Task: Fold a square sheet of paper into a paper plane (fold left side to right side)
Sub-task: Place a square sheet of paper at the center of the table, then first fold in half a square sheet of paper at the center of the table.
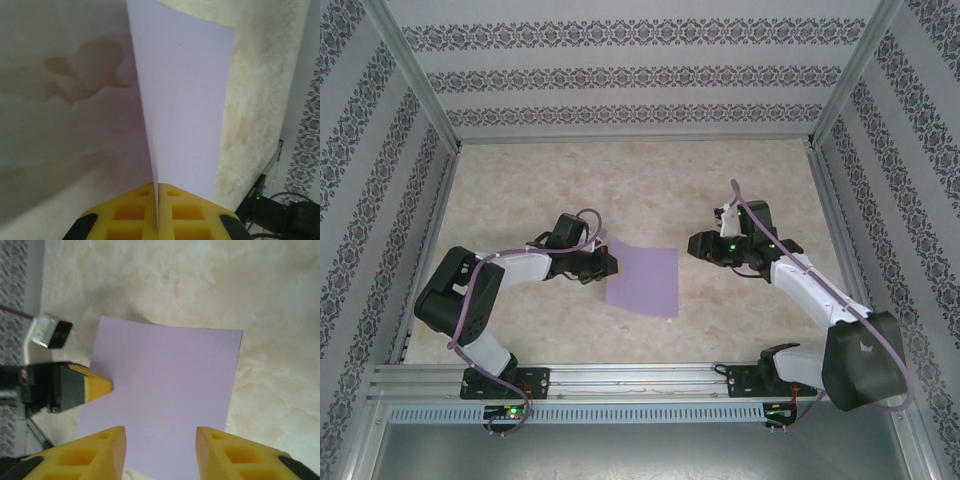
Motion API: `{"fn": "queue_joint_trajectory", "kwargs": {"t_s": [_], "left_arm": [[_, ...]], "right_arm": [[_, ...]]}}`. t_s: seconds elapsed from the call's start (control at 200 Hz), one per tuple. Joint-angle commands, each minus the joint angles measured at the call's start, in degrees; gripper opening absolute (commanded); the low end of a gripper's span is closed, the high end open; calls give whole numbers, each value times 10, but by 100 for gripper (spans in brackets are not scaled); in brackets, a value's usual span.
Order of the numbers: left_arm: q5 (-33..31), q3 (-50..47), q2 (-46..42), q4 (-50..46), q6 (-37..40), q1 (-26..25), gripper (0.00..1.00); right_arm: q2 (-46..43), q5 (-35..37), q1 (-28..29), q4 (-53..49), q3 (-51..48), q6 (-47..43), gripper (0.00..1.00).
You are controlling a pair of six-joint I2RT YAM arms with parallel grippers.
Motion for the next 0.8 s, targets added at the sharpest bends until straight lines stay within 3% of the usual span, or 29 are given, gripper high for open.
{"fn": "queue_joint_trajectory", "kwargs": {"t_s": [0.0,0.165,0.794], "left_arm": [[-30,22,15,-44,20,-8,0],[-40,24,15,-55,17,-10,0],[-76,-8,-30,-25,-45,-25,1]], "right_arm": [[36,12,20,55,-17,37,28],[109,20,55,78,-9,58,0],[231,53,91,93,-10,71,0]]}}
